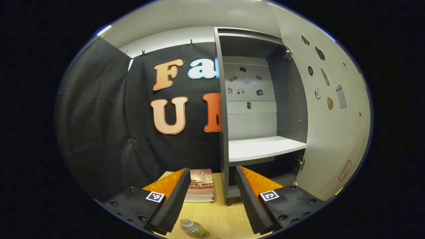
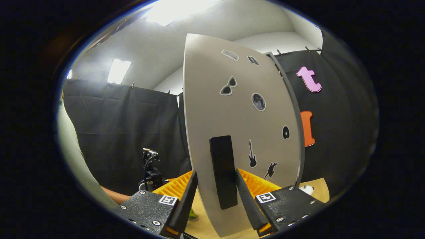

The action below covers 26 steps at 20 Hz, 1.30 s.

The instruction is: Open the cabinet door with the right hand, grasp the bottle in the cabinet with the left hand and place it on the coaster, then close the cabinet door with the right hand.

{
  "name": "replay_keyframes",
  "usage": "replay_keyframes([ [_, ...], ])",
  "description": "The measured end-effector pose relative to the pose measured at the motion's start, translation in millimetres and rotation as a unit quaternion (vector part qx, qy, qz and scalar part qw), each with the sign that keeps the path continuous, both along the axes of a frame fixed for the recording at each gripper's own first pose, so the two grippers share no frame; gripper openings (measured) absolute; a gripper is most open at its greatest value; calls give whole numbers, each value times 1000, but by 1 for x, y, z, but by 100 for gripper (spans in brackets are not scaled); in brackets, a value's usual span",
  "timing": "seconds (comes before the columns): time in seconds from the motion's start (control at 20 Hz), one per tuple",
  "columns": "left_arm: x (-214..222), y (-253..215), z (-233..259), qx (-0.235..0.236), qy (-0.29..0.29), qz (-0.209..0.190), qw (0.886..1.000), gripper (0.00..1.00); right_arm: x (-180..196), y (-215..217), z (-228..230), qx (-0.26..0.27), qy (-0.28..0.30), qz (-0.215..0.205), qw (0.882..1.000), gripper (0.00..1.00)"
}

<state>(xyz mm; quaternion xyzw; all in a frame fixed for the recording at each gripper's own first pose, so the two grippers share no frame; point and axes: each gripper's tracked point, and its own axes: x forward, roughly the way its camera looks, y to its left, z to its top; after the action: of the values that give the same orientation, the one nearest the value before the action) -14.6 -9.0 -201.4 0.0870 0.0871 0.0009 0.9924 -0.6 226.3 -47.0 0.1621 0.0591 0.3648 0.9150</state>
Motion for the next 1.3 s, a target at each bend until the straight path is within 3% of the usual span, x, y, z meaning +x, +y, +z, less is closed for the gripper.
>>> replay_keyframes([
  [0.2,0,19,3,1,-5,17,1000,90,8,7,-4,9,21,14,1000,71],
  [0.25,-1,26,1,-3,-3,26,1000,88,16,3,-8,0,20,0,1000,80],
  [0.3,-2,33,-2,-9,-1,34,999,89,25,-4,-11,-10,17,-14,1000,72],
  [0.45,-5,58,1,-15,-5,59,998,89,27,5,-16,-13,28,10,999,76],
  [0.5,-7,66,3,-15,-8,67,998,89,29,6,-19,-21,24,15,999,71],
  [0.55,-10,78,4,-14,-12,76,997,89,29,8,-21,-28,20,20,999,76],
  [0.65,-13,95,3,-12,-13,95,995,87,33,13,-23,-24,23,29,999,76],
  [0.85,-20,120,4,-12,-16,124,992,87,49,27,-22,-9,34,25,999,76],
  [1.3,-17,146,24,1,-36,148,988,89,82,43,-36,-86,1,-28,996,76],
])
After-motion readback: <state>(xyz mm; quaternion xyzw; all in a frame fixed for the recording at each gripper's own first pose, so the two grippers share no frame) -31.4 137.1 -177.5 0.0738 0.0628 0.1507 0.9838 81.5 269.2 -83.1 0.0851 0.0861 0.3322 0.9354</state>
